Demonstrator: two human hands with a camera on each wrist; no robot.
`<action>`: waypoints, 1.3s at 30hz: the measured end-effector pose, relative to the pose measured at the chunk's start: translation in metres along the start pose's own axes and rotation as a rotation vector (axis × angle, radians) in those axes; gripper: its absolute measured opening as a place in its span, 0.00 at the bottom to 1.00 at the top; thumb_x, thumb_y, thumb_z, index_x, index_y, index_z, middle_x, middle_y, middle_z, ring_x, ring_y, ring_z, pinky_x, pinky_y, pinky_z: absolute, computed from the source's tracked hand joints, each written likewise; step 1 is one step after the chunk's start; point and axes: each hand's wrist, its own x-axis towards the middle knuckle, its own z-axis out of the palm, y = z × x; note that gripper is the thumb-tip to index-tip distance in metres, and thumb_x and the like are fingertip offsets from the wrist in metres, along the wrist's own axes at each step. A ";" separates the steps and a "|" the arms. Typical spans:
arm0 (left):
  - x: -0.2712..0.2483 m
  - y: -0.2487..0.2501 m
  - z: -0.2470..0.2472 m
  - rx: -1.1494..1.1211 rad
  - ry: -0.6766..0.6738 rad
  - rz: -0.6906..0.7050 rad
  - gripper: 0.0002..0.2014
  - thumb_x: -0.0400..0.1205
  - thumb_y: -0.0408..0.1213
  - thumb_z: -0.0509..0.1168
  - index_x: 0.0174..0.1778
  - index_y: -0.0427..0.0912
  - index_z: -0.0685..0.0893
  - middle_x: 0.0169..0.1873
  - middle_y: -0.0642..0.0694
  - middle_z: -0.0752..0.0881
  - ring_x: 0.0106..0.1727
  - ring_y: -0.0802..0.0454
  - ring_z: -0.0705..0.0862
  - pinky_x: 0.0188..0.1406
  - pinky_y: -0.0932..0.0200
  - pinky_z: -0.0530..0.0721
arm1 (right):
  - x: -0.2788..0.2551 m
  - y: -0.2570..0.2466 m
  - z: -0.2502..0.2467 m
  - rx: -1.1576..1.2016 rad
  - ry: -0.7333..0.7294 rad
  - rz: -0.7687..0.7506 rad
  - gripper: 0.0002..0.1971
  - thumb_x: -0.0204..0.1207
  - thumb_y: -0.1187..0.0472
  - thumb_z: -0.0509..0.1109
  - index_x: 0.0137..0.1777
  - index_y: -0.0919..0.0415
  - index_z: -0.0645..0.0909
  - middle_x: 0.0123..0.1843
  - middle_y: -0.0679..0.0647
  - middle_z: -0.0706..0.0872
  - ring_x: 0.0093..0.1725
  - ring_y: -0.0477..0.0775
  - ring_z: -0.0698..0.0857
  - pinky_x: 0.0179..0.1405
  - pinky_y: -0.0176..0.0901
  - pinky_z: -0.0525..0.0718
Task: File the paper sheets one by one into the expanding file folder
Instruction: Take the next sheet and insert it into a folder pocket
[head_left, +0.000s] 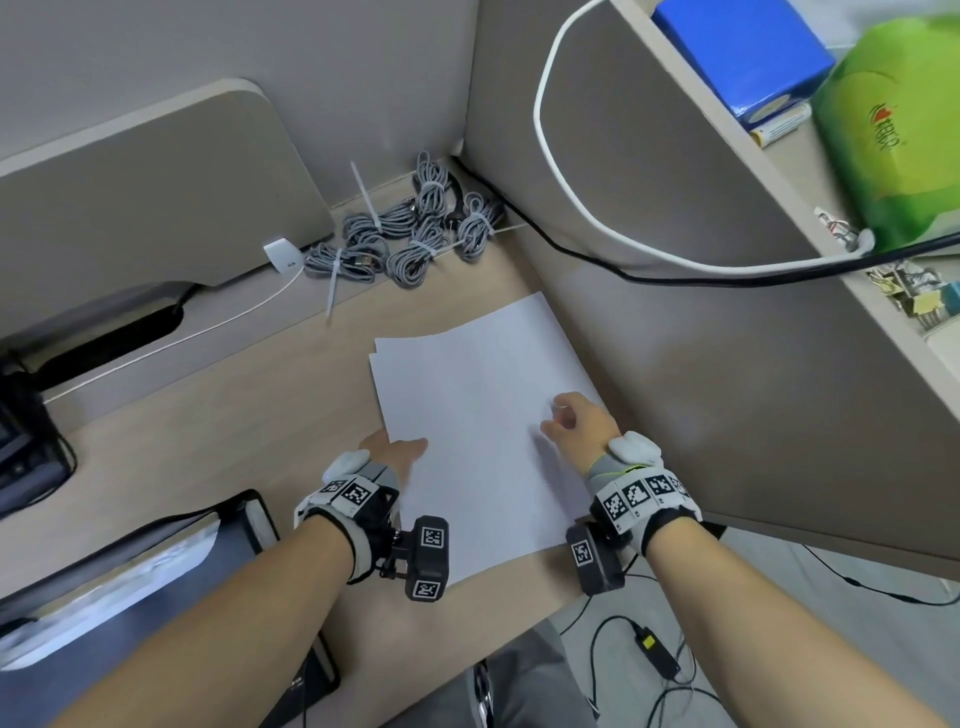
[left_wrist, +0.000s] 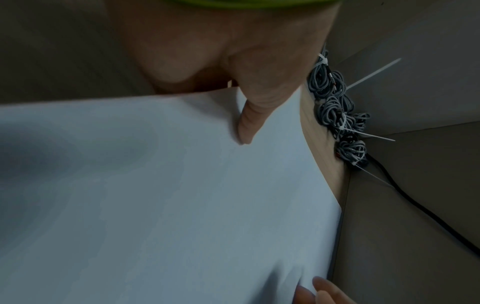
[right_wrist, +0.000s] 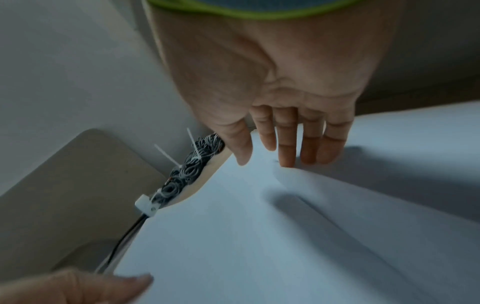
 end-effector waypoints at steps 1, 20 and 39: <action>-0.002 0.000 -0.001 -0.001 0.000 0.003 0.20 0.77 0.36 0.74 0.64 0.35 0.82 0.59 0.36 0.86 0.63 0.37 0.84 0.60 0.51 0.80 | 0.001 -0.003 0.001 0.062 0.003 0.020 0.18 0.75 0.55 0.72 0.63 0.55 0.78 0.46 0.50 0.84 0.48 0.52 0.82 0.51 0.40 0.76; -0.052 0.019 -0.043 -0.269 0.099 0.126 0.08 0.70 0.15 0.60 0.36 0.32 0.76 0.33 0.39 0.78 0.40 0.44 0.76 0.34 0.57 0.75 | -0.033 -0.056 -0.005 0.218 -0.042 -0.133 0.11 0.59 0.64 0.71 0.41 0.69 0.82 0.31 0.52 0.75 0.33 0.50 0.70 0.33 0.42 0.67; -0.106 0.026 -0.051 -0.258 0.012 0.487 0.16 0.63 0.16 0.64 0.22 0.40 0.69 0.21 0.47 0.69 0.21 0.57 0.65 0.19 0.65 0.65 | -0.080 -0.048 -0.039 0.306 0.041 -0.271 0.15 0.60 0.60 0.68 0.43 0.40 0.84 0.47 0.59 0.91 0.50 0.73 0.86 0.53 0.70 0.83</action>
